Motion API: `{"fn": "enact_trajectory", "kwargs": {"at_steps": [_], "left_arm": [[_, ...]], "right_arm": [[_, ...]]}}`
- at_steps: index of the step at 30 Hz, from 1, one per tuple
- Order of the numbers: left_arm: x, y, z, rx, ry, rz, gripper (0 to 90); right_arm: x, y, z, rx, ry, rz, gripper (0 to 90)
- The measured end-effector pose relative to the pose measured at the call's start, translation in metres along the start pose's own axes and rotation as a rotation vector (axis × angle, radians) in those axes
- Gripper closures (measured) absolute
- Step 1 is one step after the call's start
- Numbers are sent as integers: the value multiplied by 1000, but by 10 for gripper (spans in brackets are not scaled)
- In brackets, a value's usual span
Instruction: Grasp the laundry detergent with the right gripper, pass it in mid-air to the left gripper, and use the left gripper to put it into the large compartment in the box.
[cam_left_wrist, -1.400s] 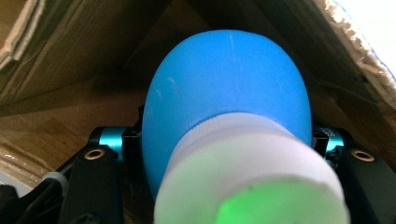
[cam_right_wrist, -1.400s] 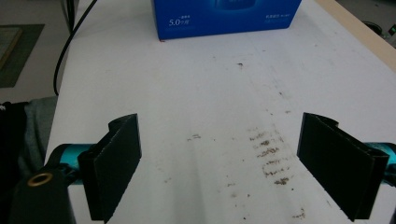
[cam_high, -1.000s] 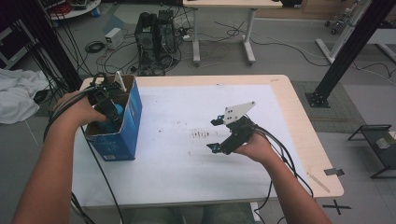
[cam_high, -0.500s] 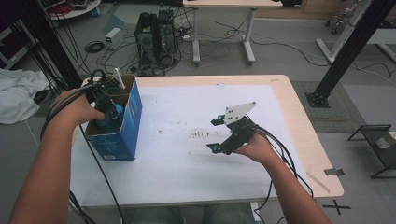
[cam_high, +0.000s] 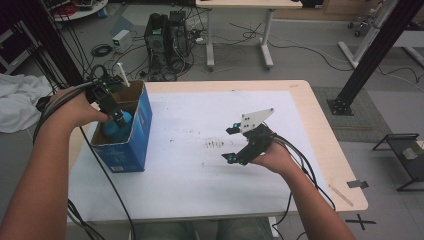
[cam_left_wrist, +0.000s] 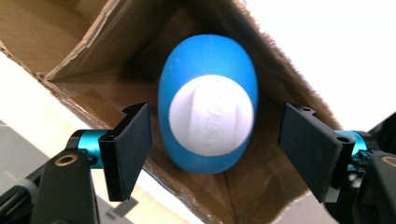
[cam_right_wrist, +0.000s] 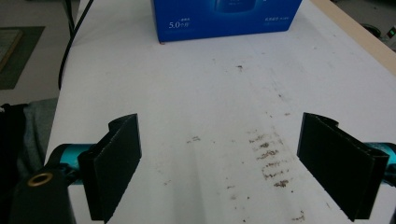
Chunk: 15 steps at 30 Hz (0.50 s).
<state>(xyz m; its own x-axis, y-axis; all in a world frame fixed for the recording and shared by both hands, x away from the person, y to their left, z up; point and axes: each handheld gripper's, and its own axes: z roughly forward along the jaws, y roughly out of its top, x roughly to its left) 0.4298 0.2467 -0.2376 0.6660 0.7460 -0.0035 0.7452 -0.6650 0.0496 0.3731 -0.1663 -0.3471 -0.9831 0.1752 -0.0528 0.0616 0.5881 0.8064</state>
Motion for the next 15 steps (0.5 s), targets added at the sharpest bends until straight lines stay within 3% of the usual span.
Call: {"fn": "enact_trajectory", "kwargs": {"at_steps": [1, 4, 7, 10, 11, 15], "left_arm": [[-2, 0, 0, -20, -8, -36, 259], [0, -2, -4, 7, -7, 1, 258], [-2, -4, -6, 1, -5, -17, 239], [-3, -5, -11, 22, 6, 7, 239], [-6, -6, -11, -18, 6, -35, 239], [-6, -8, -21, 0, 9, -3, 239]], "right_arm": [[0, 0, 0, 0, -3, -1, 129], [0, 0, 0, -1, 0, 4, 129], [-1, 0, -1, 5, 0, 3, 129], [-1, 0, -2, 3, -1, 4, 129], [-1, 0, -2, 3, -1, 3, 129], [-2, 0, -2, 5, 1, 5, 129]]}}
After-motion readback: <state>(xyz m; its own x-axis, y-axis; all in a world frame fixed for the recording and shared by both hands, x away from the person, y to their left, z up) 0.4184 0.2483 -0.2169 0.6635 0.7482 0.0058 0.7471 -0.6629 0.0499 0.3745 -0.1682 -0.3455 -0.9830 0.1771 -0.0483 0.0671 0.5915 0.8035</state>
